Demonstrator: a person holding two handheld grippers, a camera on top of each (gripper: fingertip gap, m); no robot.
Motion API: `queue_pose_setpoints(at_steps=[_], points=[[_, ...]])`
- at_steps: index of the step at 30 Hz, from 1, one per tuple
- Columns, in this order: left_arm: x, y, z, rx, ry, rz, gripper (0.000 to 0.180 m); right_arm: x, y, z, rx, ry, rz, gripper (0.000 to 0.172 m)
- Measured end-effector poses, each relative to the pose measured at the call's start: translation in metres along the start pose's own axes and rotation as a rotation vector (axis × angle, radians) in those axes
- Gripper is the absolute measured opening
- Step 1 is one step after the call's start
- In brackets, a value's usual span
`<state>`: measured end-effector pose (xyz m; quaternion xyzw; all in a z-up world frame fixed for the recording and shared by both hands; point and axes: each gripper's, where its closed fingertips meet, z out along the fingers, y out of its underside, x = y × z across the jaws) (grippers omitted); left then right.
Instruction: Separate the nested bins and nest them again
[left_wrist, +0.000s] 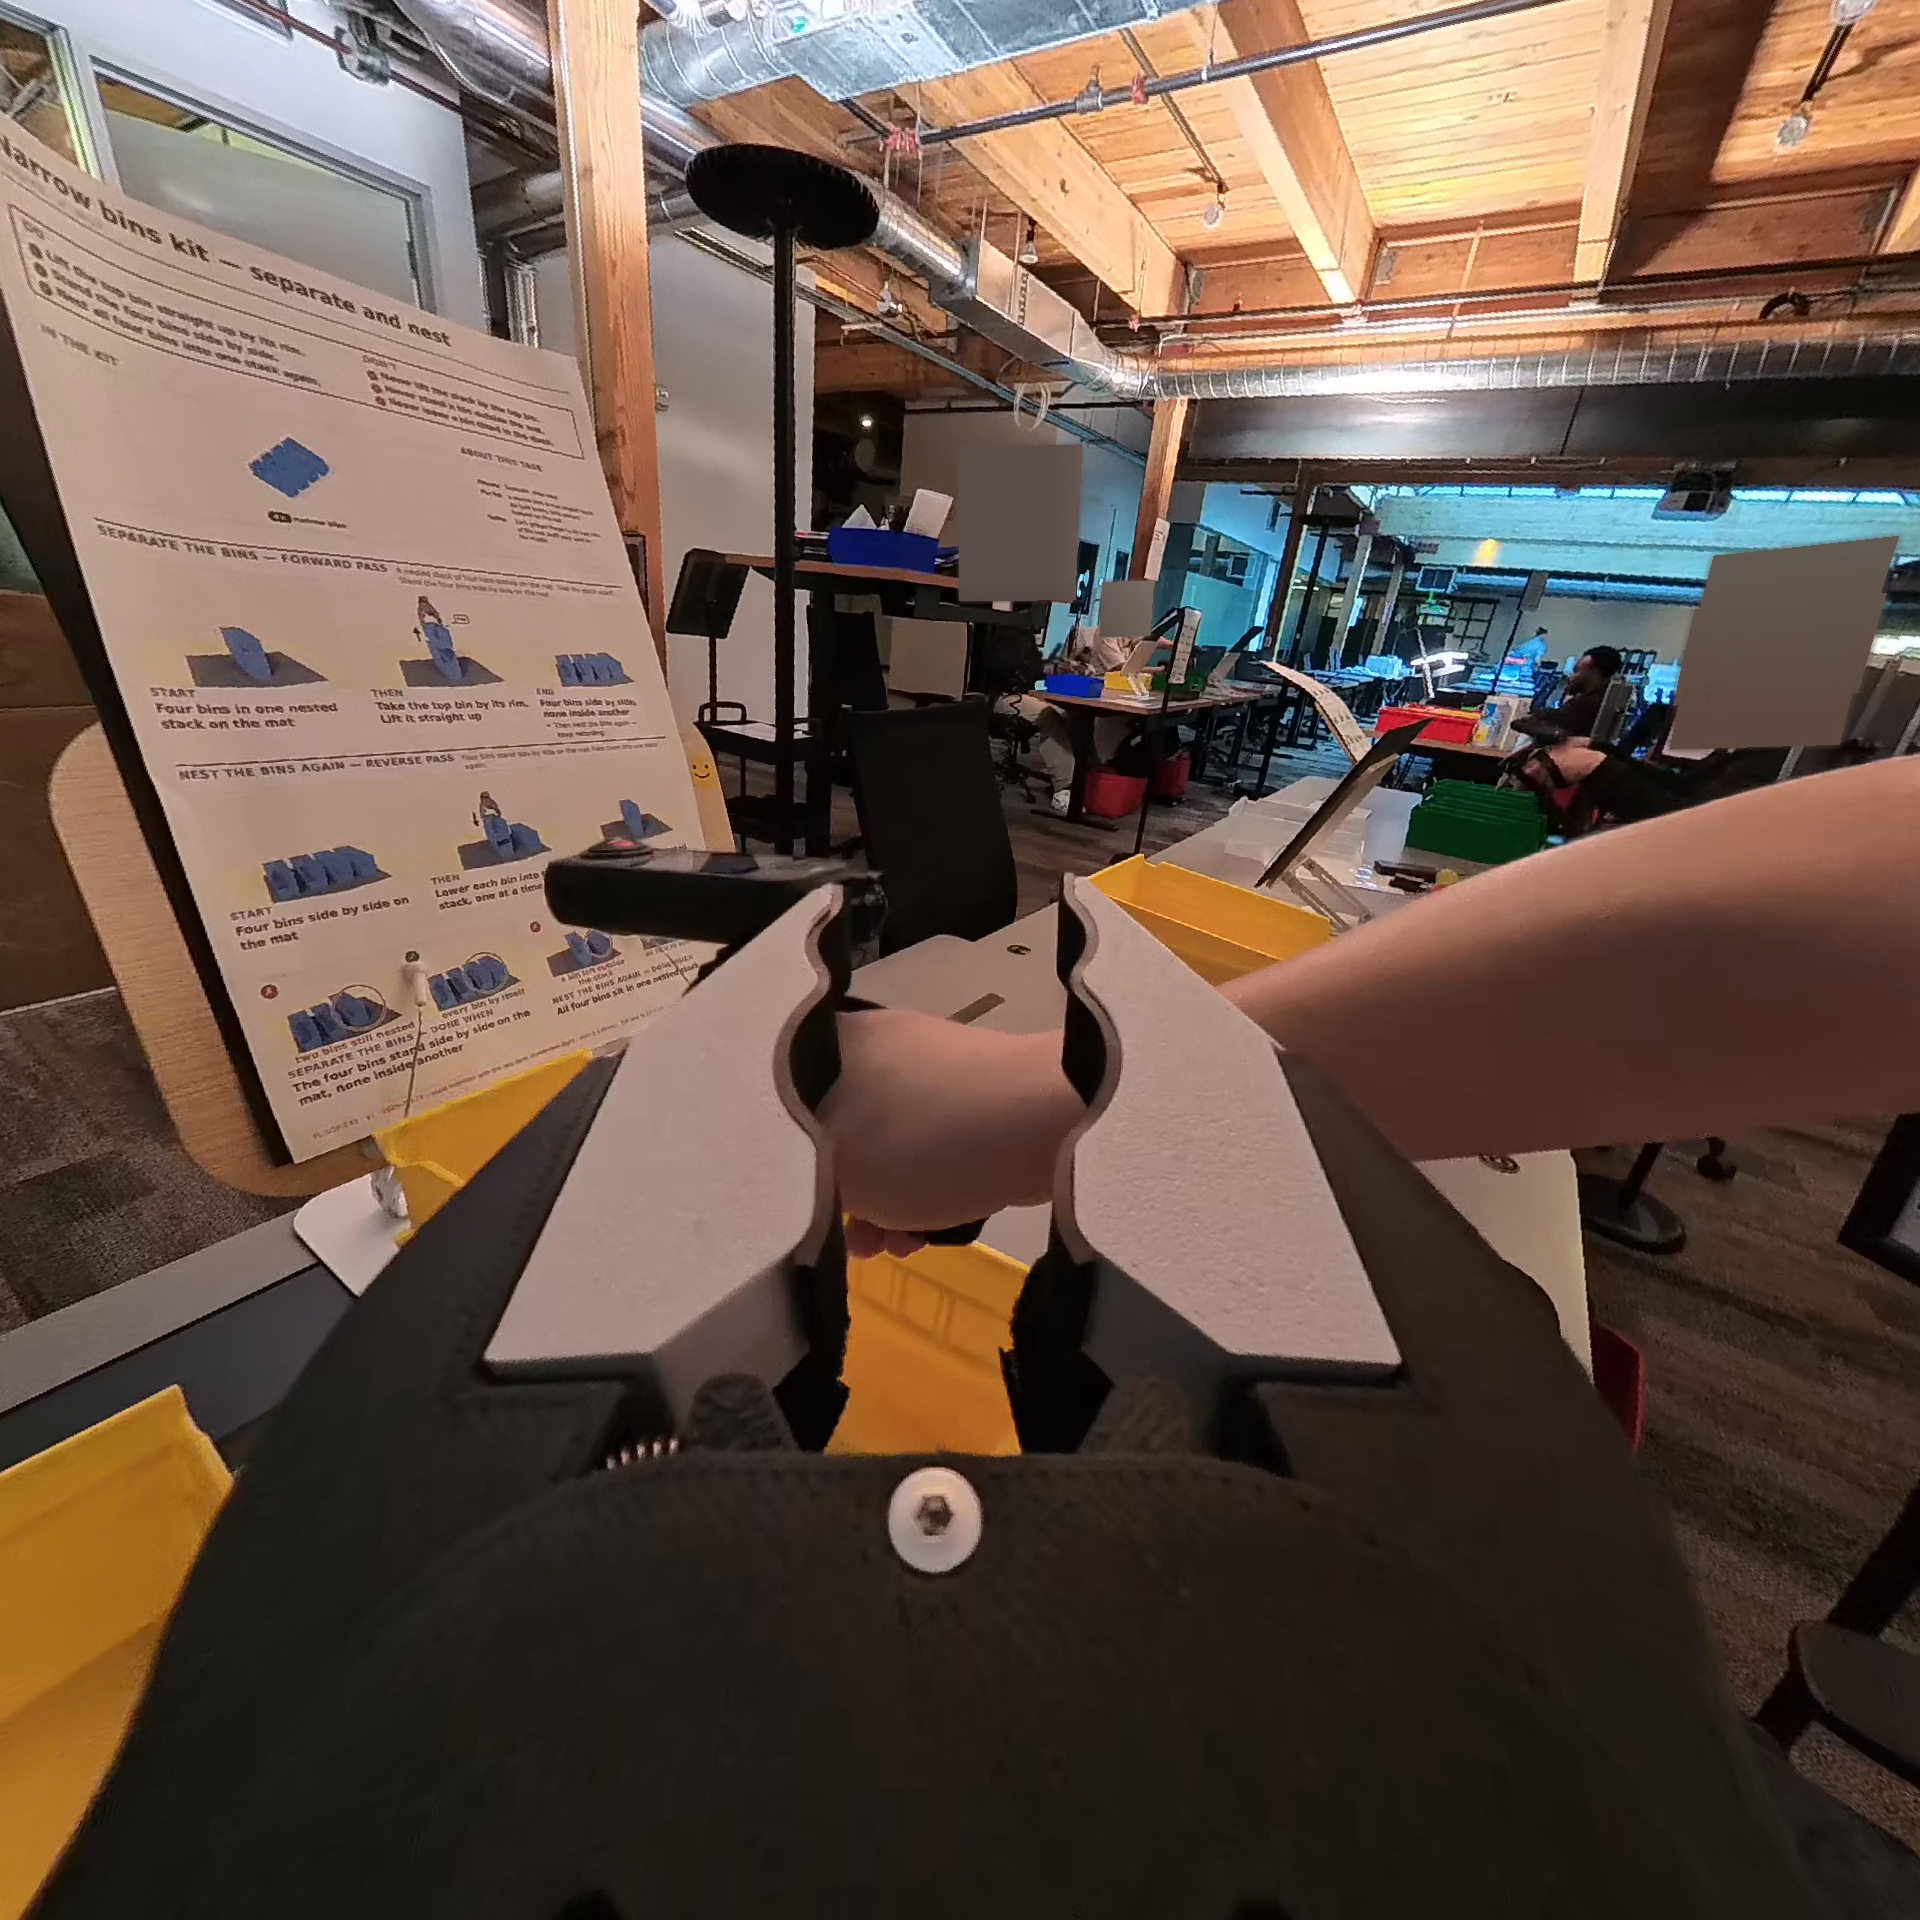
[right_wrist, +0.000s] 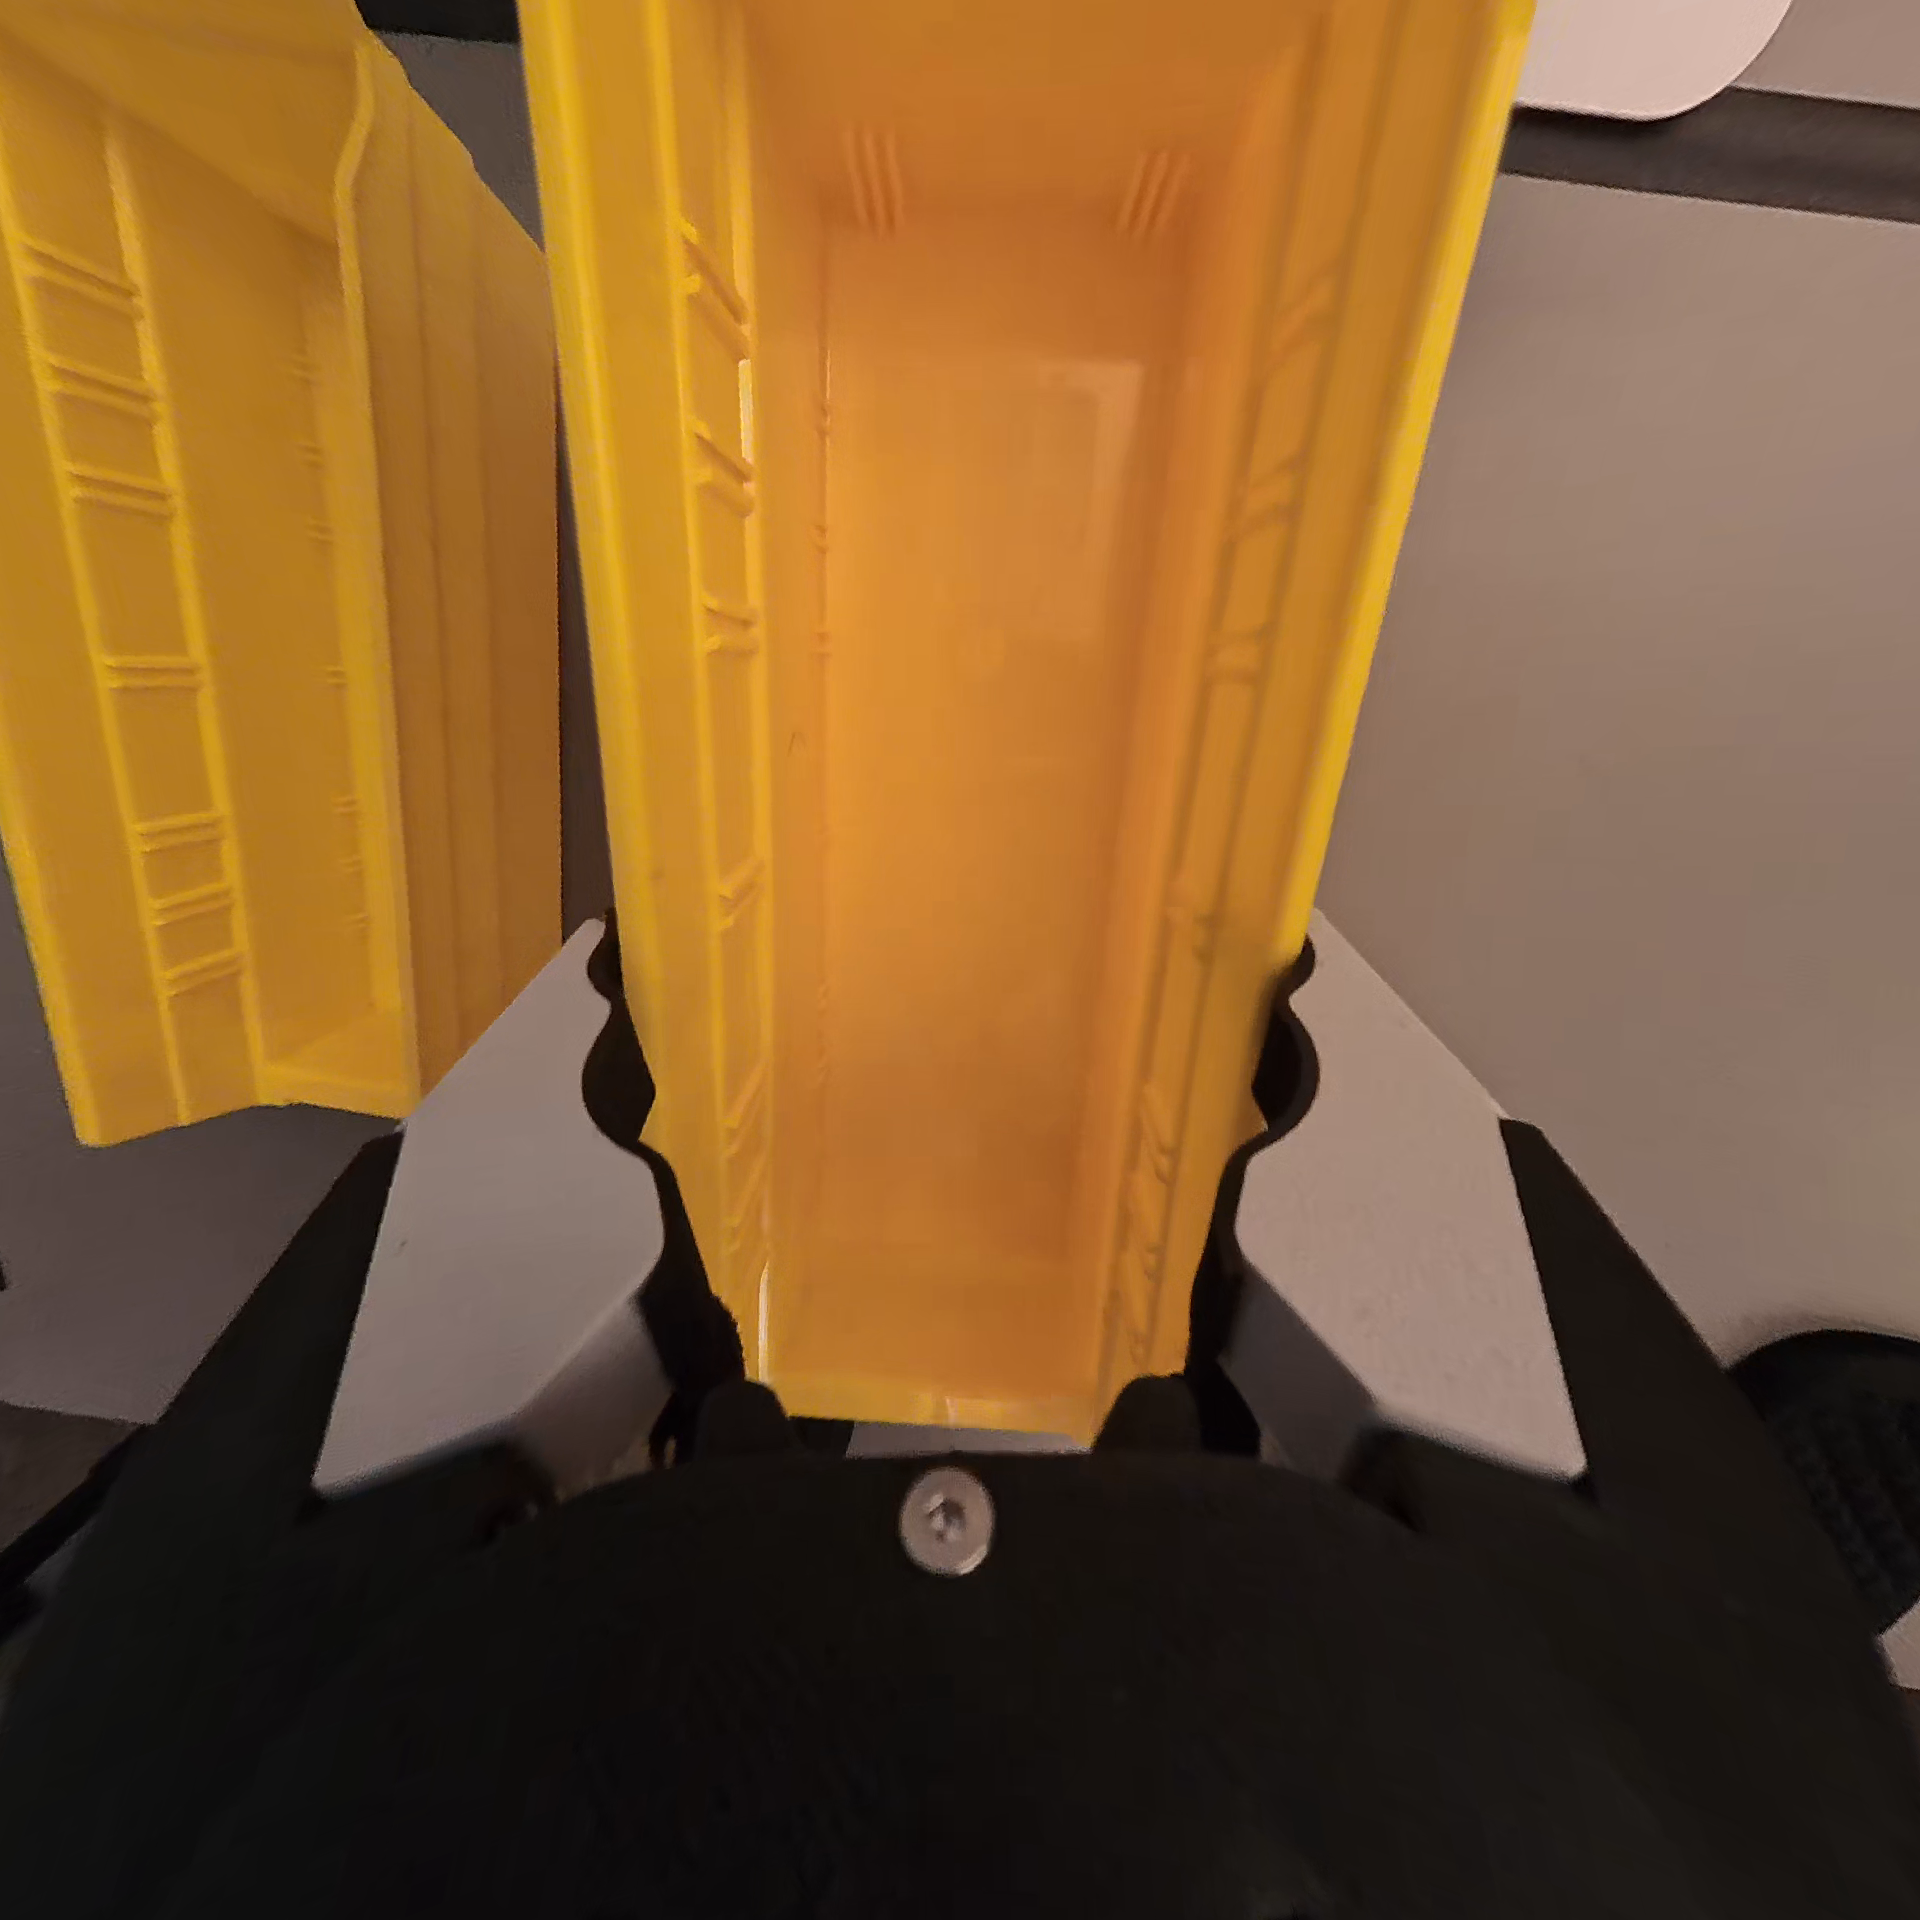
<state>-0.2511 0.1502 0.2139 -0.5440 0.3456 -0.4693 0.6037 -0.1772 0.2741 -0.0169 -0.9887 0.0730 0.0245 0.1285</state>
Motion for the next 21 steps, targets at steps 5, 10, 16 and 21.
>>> queue_pose_setpoints(at_steps=[5,10,16,21], points=[[-0.002,-0.001,-0.001,0.009,0.0,-0.011,0.038,0.001,-0.005,0.004,0.027,-0.006,0.009,0.122],[0.0,0.0,0.001,0.004,0.005,-0.006,0.038,0.001,0.0,0.014,0.011,0.002,0.013,0.123],[0.006,0.002,0.005,-0.011,0.016,0.006,0.038,0.001,-0.009,0.02,0.085,0.005,0.01,0.123],[0.009,0.003,0.008,-0.018,0.021,0.013,0.038,-0.001,-0.015,0.014,0.15,-0.007,0.025,0.12]])
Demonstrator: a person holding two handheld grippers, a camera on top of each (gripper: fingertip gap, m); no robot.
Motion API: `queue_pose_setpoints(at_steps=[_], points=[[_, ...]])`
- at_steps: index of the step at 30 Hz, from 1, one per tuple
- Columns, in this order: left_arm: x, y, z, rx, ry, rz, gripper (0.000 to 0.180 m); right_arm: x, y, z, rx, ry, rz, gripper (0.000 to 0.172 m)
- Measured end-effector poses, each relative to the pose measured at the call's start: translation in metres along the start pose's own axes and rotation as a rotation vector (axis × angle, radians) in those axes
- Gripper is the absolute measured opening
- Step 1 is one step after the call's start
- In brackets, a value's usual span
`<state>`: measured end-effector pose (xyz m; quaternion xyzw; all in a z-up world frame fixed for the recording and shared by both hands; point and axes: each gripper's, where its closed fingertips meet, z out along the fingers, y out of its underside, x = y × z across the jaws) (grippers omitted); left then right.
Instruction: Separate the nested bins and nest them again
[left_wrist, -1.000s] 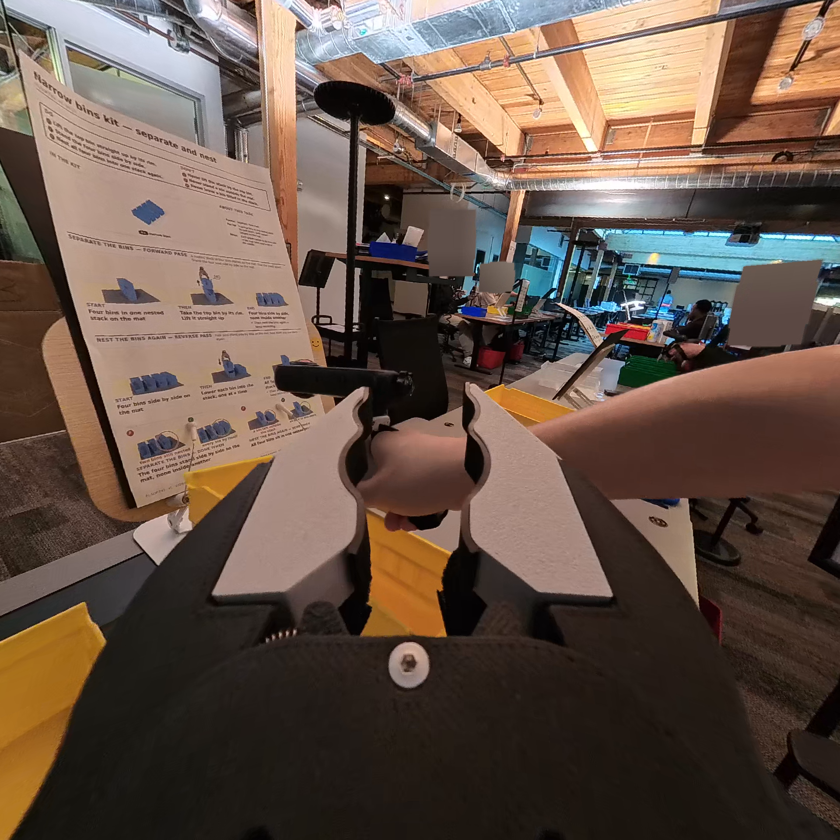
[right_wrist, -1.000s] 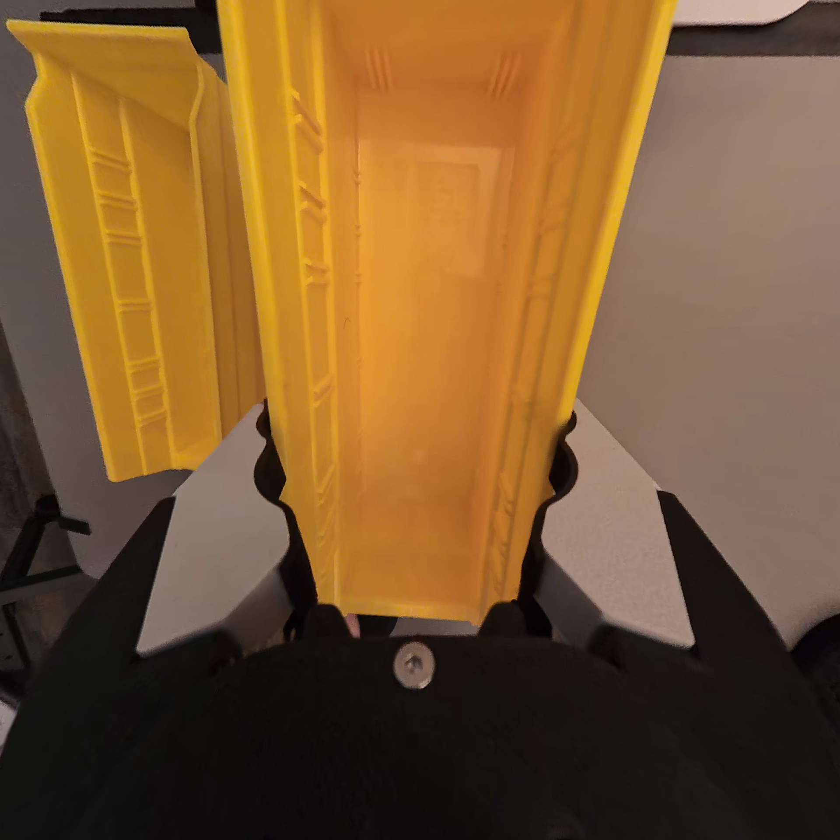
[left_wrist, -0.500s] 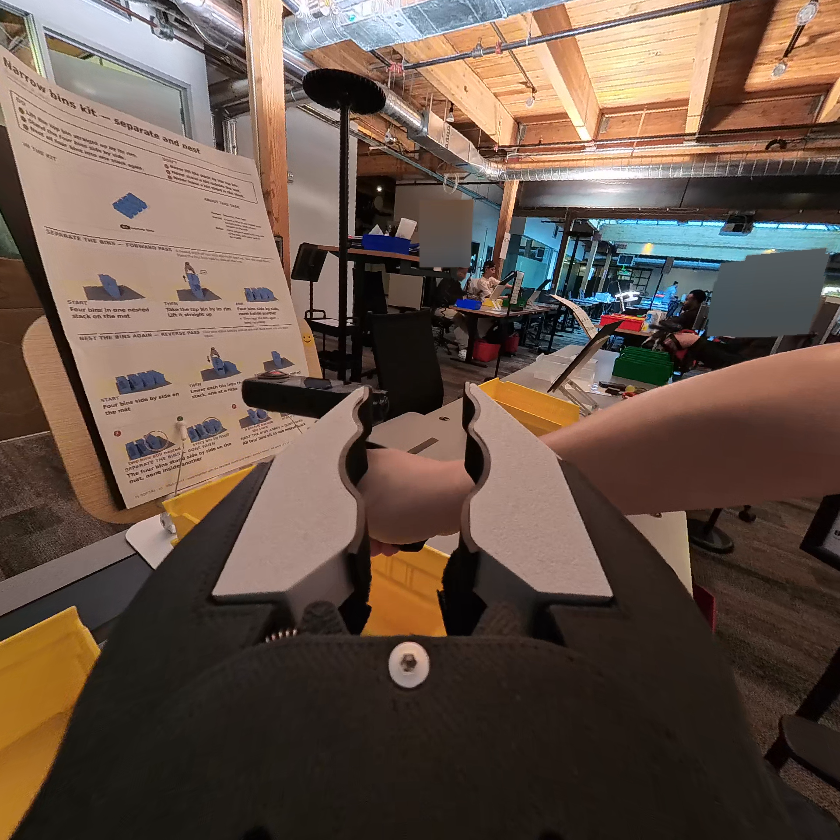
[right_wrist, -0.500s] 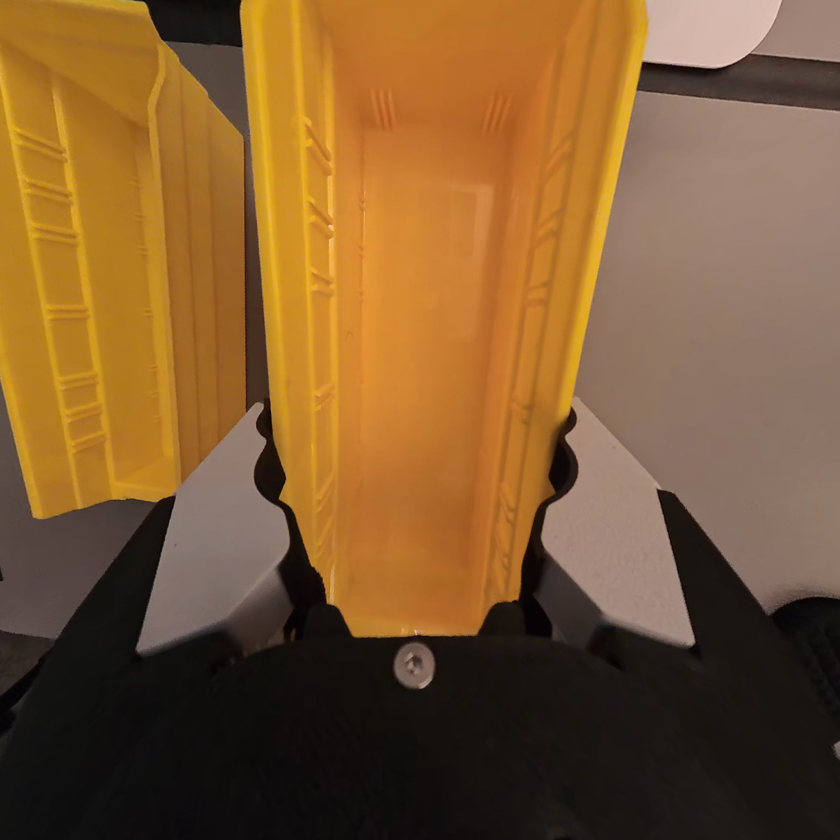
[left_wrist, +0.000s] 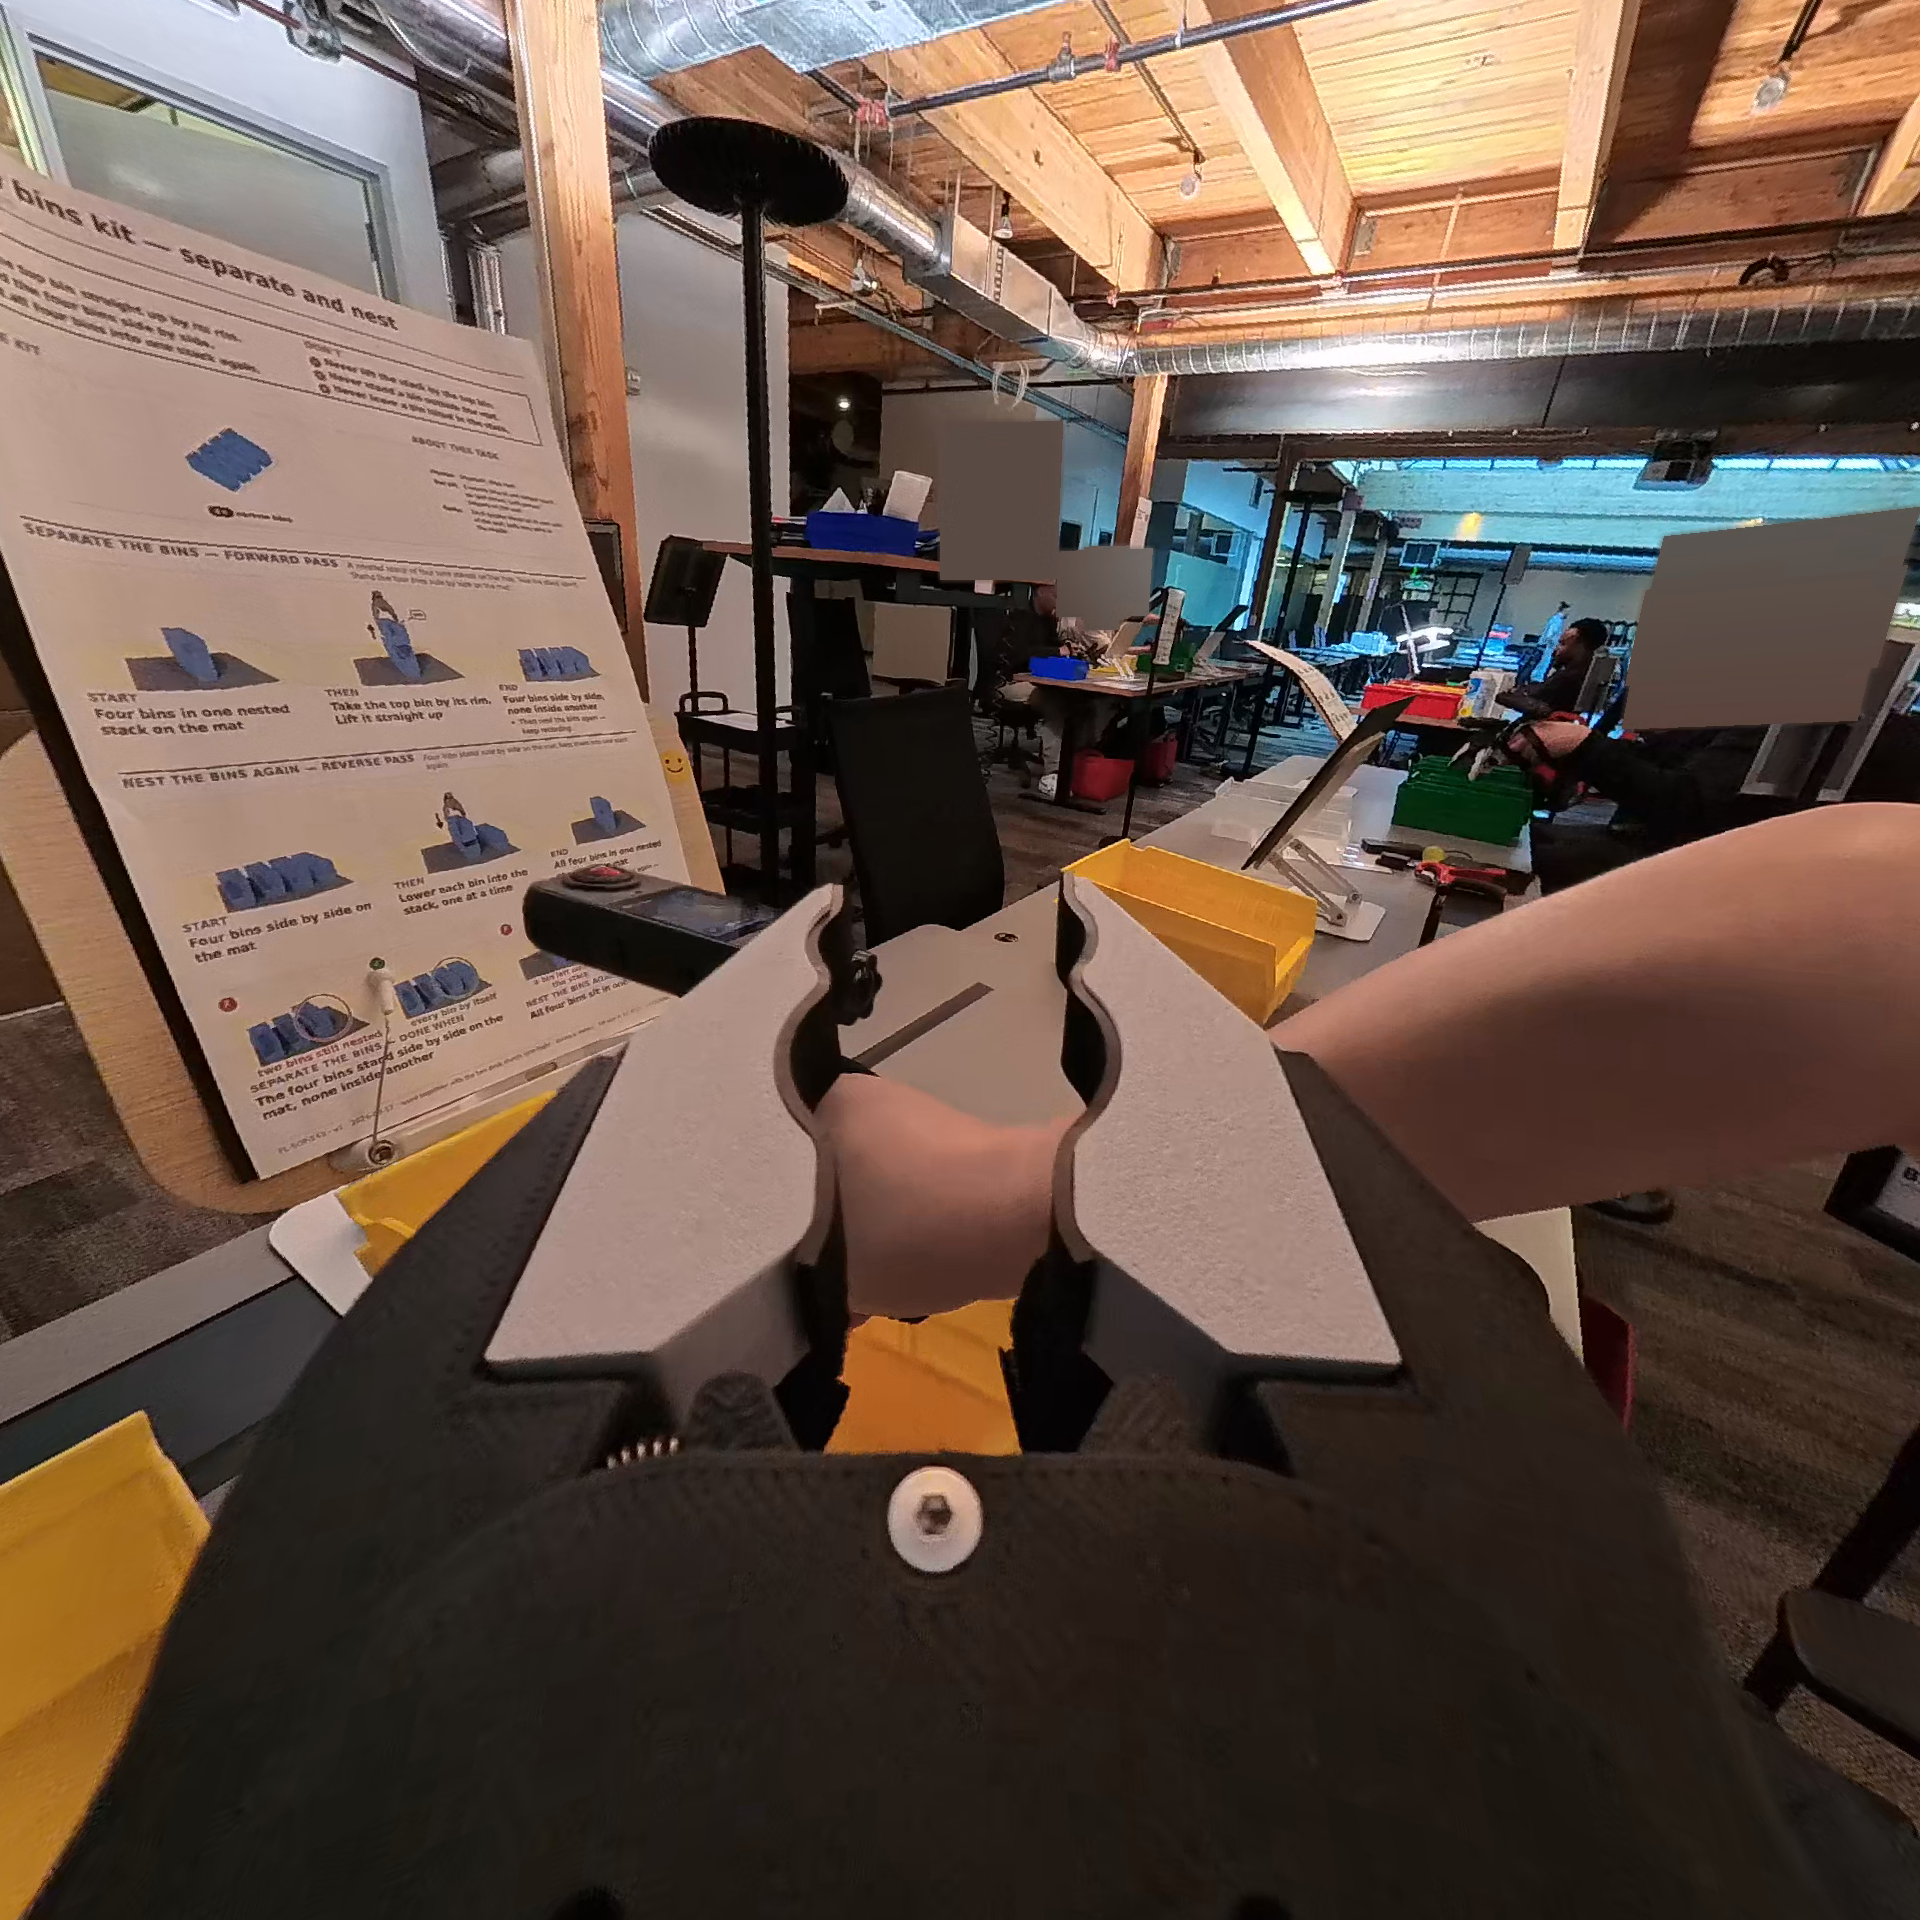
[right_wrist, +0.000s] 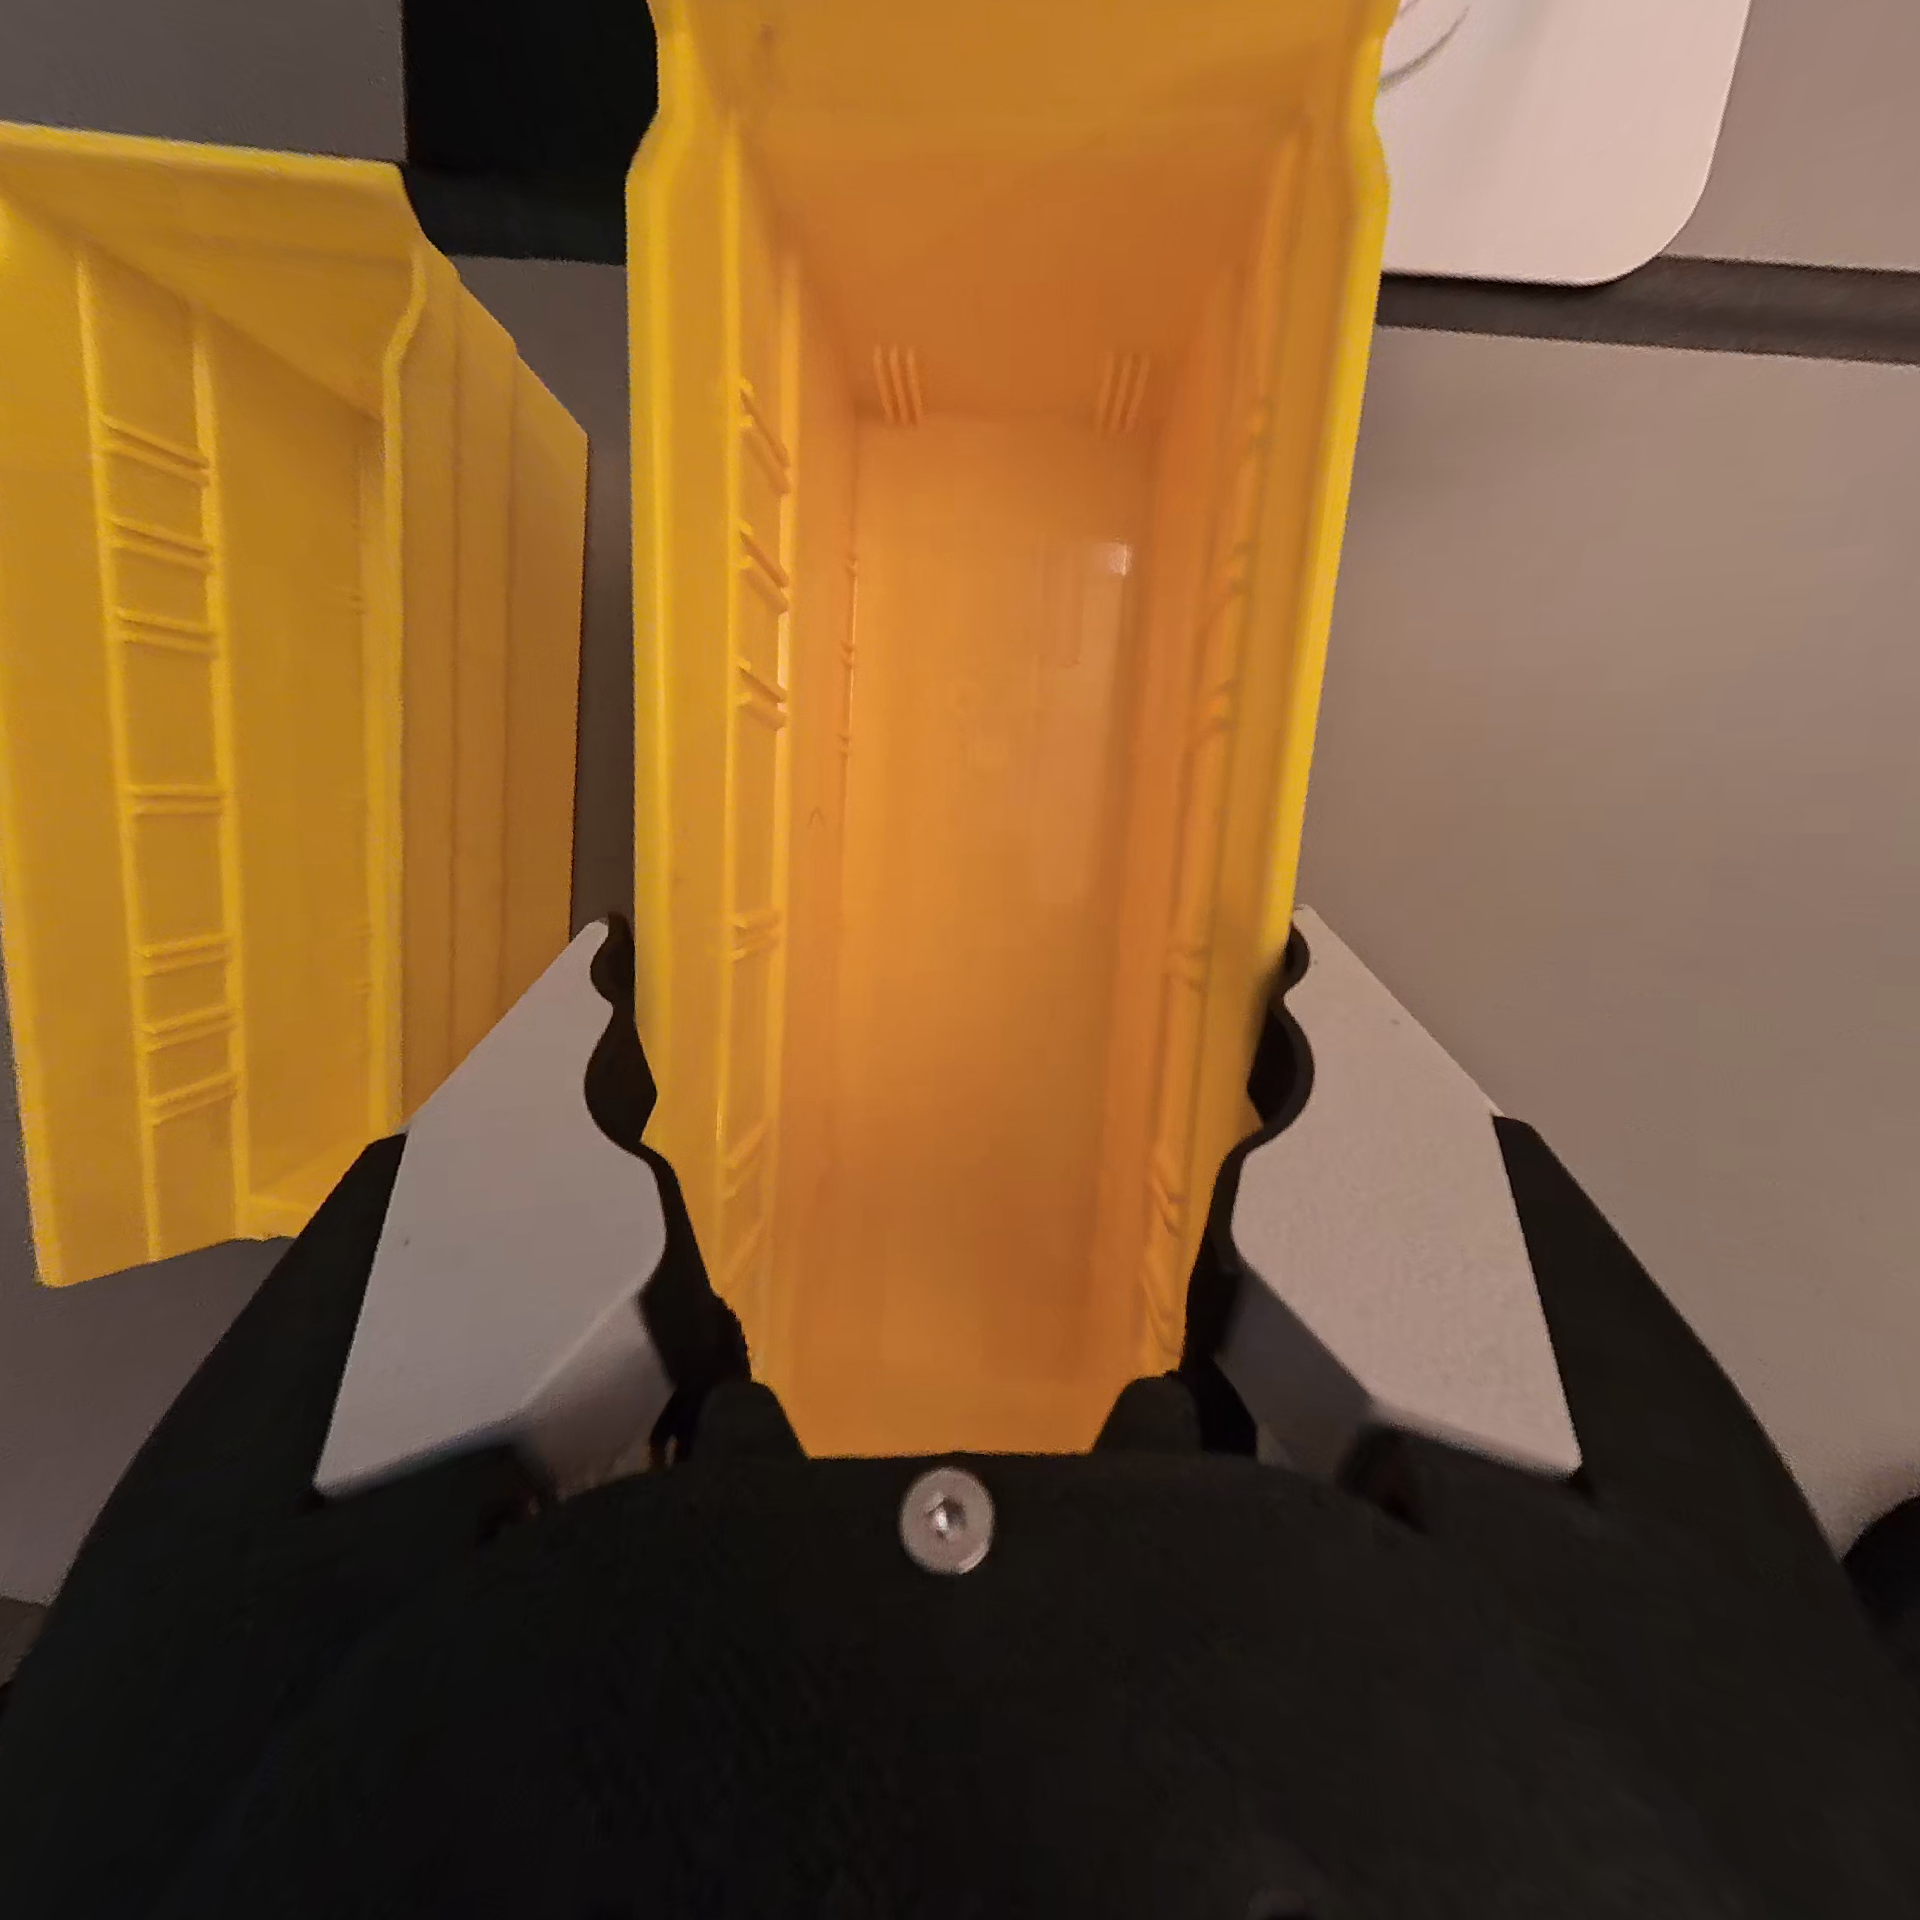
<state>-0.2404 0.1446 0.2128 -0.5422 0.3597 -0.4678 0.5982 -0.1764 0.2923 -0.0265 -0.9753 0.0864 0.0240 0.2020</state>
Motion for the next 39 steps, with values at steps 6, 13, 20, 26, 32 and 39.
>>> queue_pose_setpoints(at_steps=[6,13,20,26,32,39], points=[[0.002,0.001,0.001,-0.007,0.001,0.004,0.038,-0.002,-0.006,-0.002,0.069,-0.005,-0.007,0.119],[0.001,0.001,0.001,-0.003,0.002,0.0,0.038,0.001,0.004,0.009,0.137,-0.024,-0.013,0.122],[0.001,0.005,0.006,-0.027,-0.003,0.002,0.038,0.0,0.017,0.007,-0.041,-0.018,-0.071,0.128],[0.0,0.009,0.011,-0.05,-0.022,0.015,0.039,-0.004,0.004,-0.04,-0.053,-0.032,-0.148,0.117],[0.0,0.013,0.017,-0.075,-0.052,0.031,0.039,-0.017,-0.035,-0.12,0.218,-0.133,-0.372,0.101],[0.013,0.003,0.017,-0.029,-0.059,0.069,0.04,0.027,-0.06,-0.239,0.89,-0.403,-0.552,0.104]])
